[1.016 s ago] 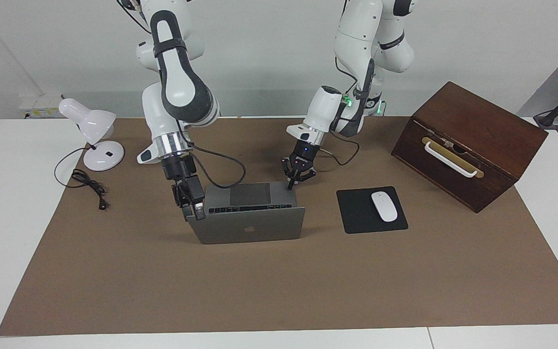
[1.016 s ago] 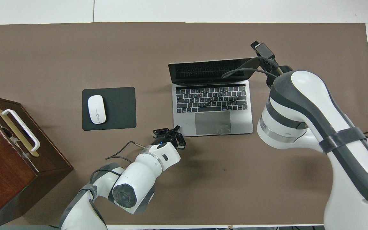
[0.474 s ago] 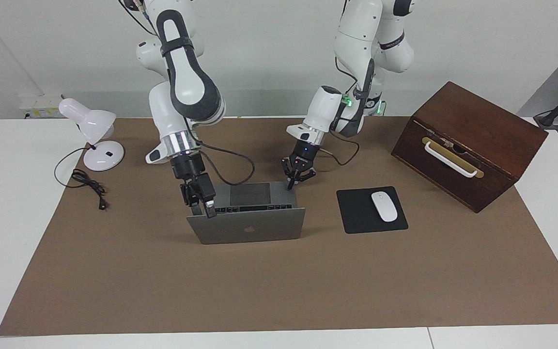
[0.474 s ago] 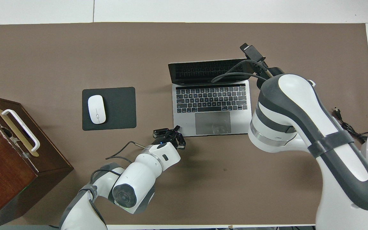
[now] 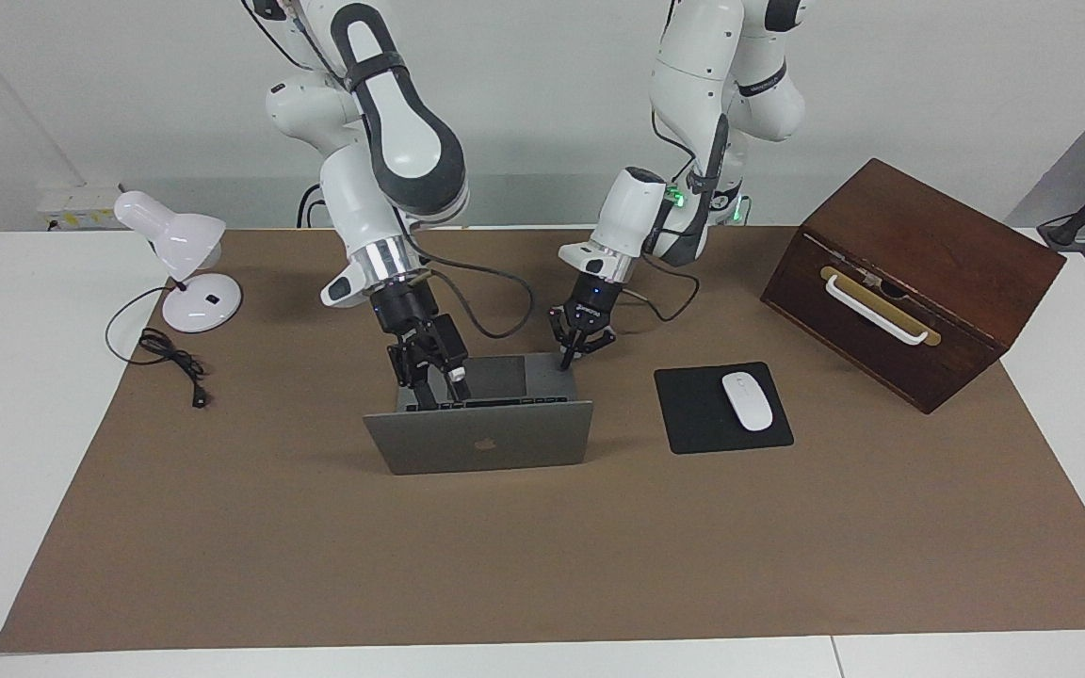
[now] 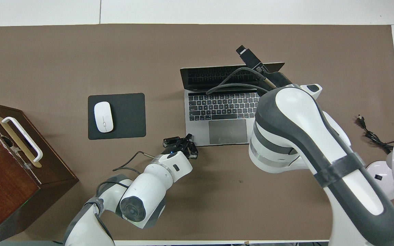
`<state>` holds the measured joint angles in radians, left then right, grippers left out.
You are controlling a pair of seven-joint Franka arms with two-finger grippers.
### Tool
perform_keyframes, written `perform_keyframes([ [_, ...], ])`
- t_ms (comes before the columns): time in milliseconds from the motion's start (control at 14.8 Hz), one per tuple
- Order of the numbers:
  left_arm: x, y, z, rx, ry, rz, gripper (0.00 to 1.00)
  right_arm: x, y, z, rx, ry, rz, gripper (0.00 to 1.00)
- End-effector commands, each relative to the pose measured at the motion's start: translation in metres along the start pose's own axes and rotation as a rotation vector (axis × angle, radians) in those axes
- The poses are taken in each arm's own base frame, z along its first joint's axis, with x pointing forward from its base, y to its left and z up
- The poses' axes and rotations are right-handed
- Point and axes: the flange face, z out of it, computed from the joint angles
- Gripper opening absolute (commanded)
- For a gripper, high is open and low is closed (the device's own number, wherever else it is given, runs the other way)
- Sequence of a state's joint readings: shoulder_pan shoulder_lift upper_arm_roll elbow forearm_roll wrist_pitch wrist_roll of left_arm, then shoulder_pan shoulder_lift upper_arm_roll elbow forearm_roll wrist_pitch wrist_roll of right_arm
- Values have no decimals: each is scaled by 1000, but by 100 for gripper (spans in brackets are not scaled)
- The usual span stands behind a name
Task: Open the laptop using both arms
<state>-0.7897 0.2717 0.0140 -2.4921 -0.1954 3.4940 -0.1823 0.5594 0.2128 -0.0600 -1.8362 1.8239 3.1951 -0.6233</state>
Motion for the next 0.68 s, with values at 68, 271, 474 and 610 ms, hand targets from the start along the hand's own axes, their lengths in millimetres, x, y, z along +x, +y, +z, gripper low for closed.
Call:
perform_keyframes([
  [68, -11, -12, 13, 29, -21, -22, 0, -8, -62, -25, 97, 31, -14, 100],
  [271, -10, -13, 13, 33, -20, -38, 0, 1, -89, -33, 145, 59, -58, 100],
  [474, -6, -15, 10, 41, -7, -91, 0, 33, -123, -49, 209, 120, -158, 100],
  [610, 0, -12, 6, 35, 7, -154, 0, 64, -132, -63, 232, 154, -233, 100],
])
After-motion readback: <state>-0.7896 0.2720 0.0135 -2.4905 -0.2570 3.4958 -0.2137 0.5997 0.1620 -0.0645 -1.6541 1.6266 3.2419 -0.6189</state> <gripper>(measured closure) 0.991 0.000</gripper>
